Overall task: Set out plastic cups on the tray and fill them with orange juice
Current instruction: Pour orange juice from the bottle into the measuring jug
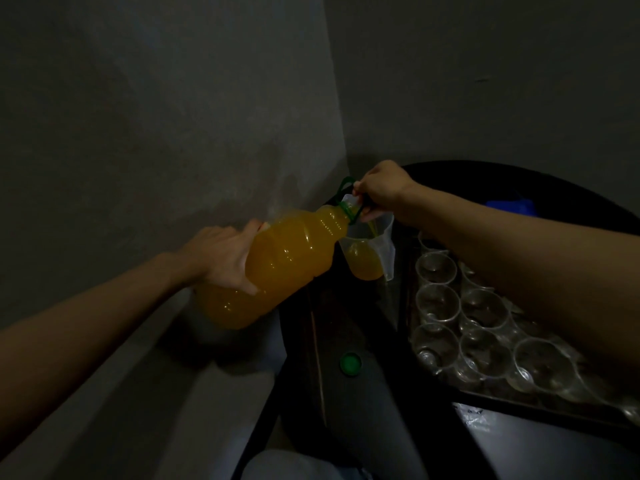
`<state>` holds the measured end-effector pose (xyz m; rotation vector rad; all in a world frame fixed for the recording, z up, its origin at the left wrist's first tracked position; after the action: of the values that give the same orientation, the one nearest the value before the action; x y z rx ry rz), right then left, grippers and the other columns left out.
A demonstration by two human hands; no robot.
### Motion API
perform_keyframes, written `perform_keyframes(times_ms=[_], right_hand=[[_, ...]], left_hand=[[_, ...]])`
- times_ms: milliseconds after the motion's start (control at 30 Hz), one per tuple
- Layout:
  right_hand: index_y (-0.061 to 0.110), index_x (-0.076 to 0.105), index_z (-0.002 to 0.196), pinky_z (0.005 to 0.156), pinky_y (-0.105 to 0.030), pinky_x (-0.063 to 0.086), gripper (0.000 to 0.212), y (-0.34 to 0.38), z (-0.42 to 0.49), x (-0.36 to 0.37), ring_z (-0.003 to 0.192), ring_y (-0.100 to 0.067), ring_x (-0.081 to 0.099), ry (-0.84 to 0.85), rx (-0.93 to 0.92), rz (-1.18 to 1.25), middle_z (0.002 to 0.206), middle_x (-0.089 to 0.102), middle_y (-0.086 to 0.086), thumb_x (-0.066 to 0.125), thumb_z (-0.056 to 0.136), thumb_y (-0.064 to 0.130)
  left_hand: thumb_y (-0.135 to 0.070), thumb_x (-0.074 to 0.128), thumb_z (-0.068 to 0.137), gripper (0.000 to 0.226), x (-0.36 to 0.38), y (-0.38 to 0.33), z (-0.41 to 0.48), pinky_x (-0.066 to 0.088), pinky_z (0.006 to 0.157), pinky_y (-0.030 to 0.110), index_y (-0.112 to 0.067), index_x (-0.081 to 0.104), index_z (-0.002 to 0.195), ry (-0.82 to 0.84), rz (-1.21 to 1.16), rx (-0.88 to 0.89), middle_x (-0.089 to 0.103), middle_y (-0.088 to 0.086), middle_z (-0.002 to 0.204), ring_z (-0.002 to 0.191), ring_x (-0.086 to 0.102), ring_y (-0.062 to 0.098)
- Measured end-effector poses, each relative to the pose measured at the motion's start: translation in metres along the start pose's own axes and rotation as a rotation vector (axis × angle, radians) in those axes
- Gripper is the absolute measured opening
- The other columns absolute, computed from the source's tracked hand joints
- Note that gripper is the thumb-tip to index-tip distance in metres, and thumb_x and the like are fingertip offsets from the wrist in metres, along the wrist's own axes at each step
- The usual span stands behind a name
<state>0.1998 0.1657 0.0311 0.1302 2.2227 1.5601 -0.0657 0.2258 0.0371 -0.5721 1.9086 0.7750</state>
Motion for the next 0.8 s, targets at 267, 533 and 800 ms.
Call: perform_keyframes(times_ms=[267,533,800], right_hand=[[0.001,0.061,0.084,0.073,-0.045,0.062,0.024,-0.0009,0.0013,0.0006,0.065,-0.023,0.064,0.003,0.007,0.002,0.075,0.06,-0.014,0.051,0.103,0.011],[0.001,0.062,0.087,0.067,-0.038,0.062,0.022,-0.0025,0.0001,-0.0014,0.064,-0.021,0.065,-0.001,0.001,-0.017,0.076,0.061,-0.013,0.05,0.103,0.011],[0.002,0.062,0.086,0.053,-0.031,0.061,0.022,-0.0027,0.0006,-0.0028,0.062,-0.02,0.063,0.01,0.016,-0.008,0.077,0.06,-0.013,0.051,0.103,0.01]], left_hand=[[-0.067,0.083,0.062,0.113,-0.0008,0.003,0.0018,0.047,0.087,0.042,-0.021,0.019,0.144,0.02,0.029,-0.004,0.065,0.012,0.119,0.107,0.065,0.036],[-0.063,0.083,0.066,0.114,-0.0061,0.0011,0.002,0.045,0.089,0.04,-0.019,0.017,0.148,0.039,0.052,0.006,0.063,0.015,0.126,0.114,0.062,0.037],[-0.063,0.083,0.066,0.11,-0.0096,0.0025,0.0037,0.043,0.083,0.038,-0.02,0.019,0.144,0.064,0.052,0.018,0.063,0.012,0.122,0.109,0.064,0.034]])
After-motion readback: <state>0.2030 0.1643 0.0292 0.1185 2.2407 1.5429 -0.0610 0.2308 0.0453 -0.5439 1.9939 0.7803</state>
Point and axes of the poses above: each hand's wrist, its own z-axis towards the middle knuckle, its own x-axis out of the palm, y = z × x, the point moved 4 cm from there along z, towards the middle knuckle
